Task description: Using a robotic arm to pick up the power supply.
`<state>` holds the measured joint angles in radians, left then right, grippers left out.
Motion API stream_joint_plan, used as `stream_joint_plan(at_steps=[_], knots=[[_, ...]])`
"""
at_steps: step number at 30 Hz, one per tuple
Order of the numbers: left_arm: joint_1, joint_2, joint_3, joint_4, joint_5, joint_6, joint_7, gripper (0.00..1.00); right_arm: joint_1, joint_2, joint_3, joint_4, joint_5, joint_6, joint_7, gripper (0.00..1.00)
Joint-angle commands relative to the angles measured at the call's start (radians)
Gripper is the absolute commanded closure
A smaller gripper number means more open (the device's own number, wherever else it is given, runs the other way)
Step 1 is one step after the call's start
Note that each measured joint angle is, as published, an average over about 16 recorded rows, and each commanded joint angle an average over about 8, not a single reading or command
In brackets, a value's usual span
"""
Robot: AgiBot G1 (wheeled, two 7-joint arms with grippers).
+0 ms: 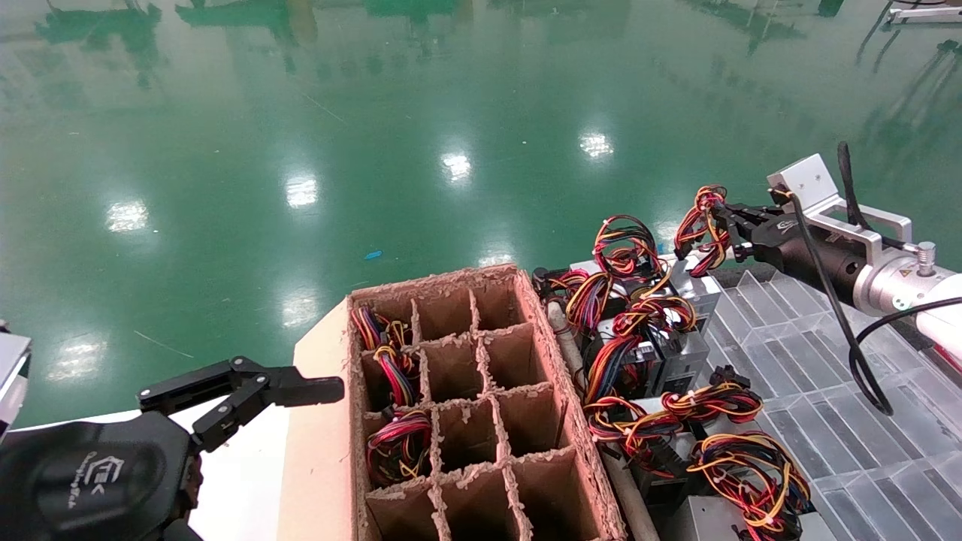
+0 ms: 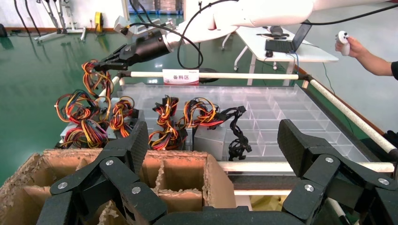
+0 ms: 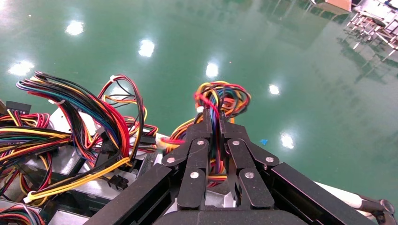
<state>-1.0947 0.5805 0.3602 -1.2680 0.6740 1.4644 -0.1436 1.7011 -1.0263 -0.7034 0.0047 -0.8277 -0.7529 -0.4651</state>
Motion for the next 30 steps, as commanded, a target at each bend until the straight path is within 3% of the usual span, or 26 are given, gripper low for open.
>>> stream_joint_plan(at_steps=[1, 30], knots=[[0.0, 0.0, 0.0, 0.0, 0.0, 0.0, 0.0, 0.0, 0.0, -0.001, 0.003, 0.0, 0.004, 0.003, -0.001, 0.0], [0.0, 0.0, 0.0, 0.0, 0.0, 0.0, 0.0, 0.0, 0.001, 0.002, -0.002, 0.001, -0.002, -0.002, -0.001, 0.0]])
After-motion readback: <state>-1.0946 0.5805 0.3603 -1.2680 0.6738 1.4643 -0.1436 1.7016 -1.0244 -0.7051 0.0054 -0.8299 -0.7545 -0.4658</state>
